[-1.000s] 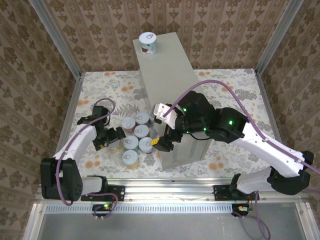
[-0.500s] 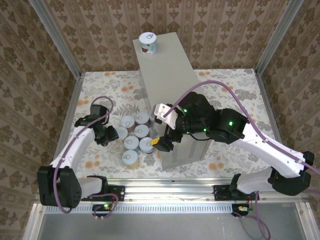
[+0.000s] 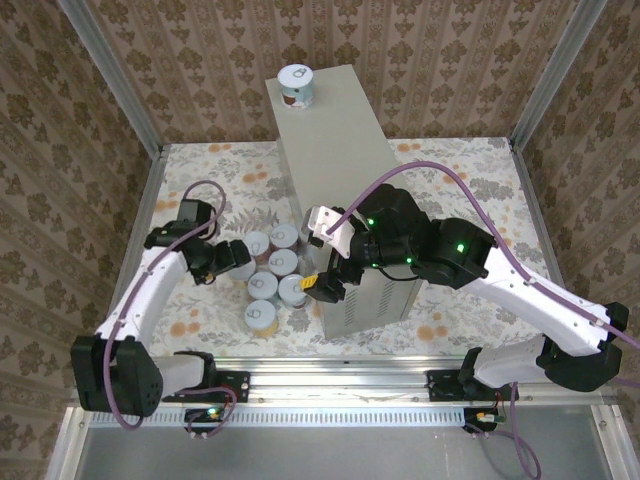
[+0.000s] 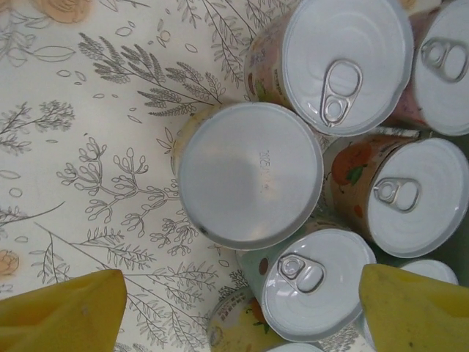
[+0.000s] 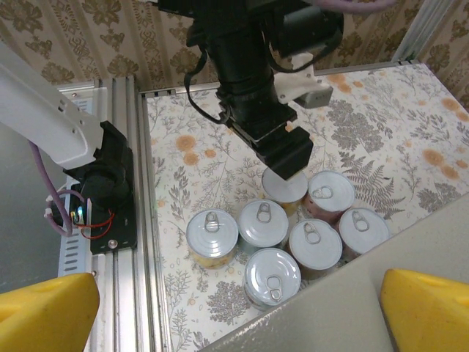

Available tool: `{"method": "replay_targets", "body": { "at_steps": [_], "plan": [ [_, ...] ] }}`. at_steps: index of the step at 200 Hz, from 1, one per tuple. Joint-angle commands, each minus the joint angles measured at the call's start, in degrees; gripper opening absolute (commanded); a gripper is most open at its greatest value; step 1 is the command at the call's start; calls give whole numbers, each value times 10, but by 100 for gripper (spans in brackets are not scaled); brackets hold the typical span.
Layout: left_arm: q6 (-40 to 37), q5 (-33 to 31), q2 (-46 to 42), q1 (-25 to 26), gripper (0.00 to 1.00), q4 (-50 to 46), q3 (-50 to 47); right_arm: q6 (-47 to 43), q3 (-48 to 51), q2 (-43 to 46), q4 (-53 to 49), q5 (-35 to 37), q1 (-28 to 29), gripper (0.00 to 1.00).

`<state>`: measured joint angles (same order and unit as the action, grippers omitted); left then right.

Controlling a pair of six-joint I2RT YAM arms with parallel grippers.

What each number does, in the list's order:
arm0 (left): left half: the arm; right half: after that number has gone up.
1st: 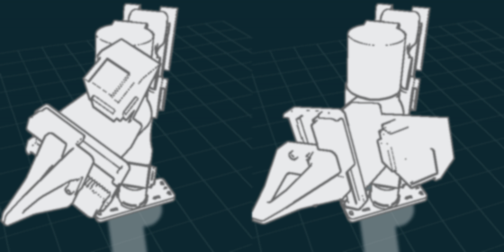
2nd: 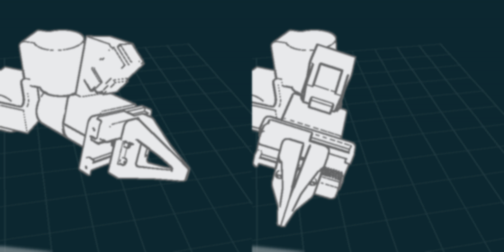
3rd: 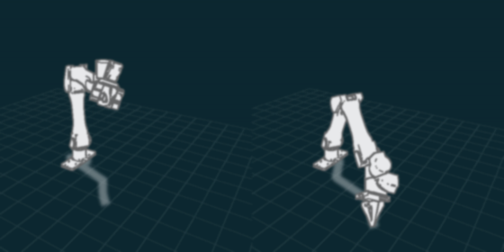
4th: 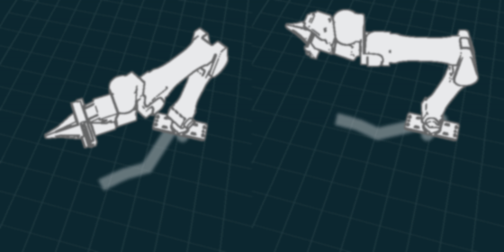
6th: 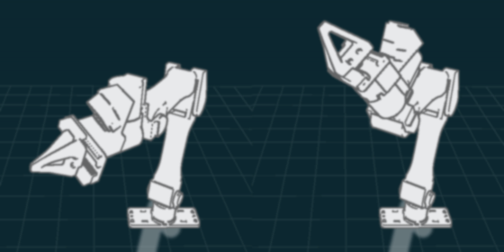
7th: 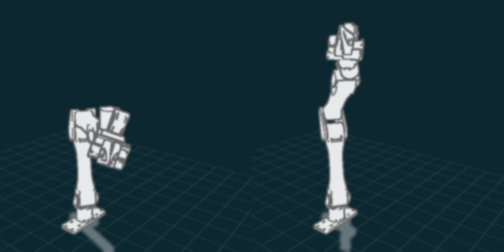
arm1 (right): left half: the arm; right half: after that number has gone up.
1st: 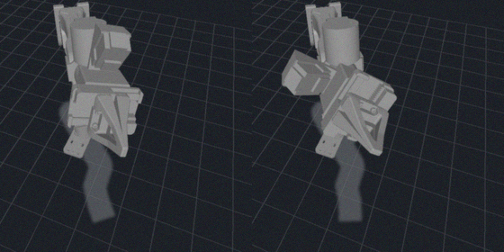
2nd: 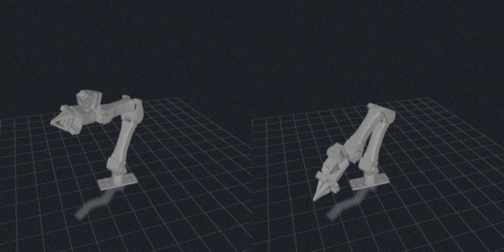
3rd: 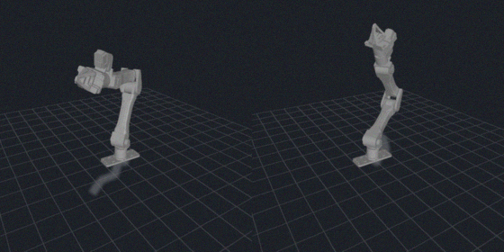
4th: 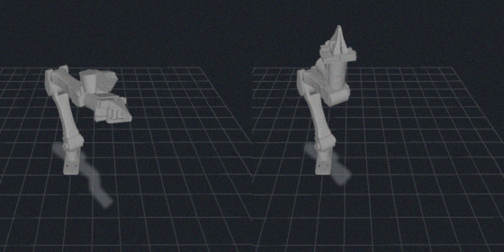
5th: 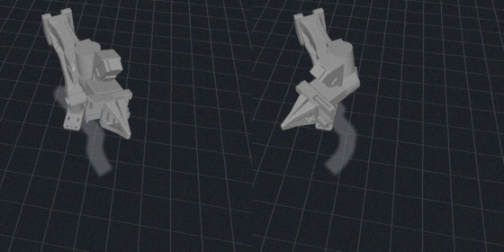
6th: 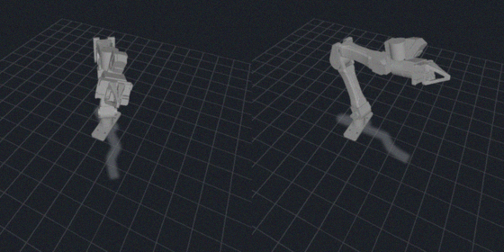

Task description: Place and organize the canned foods onto the counter

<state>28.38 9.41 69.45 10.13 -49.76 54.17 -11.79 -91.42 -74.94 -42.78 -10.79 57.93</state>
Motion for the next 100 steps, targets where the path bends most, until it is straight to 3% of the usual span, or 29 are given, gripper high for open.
{"method": "replay_targets", "body": {
  "at_steps": [1,57,100],
  "plan": [
    [-10,-8,15,16,90,24,-2,6,4,15,7,0,3,100],
    [-24,-42,83,47,100,34,20,5,13,21,7,9,3,100],
    [-27,-55,119,51,100,52,16,3,25,30,11,15,3,100]
  ]
}}
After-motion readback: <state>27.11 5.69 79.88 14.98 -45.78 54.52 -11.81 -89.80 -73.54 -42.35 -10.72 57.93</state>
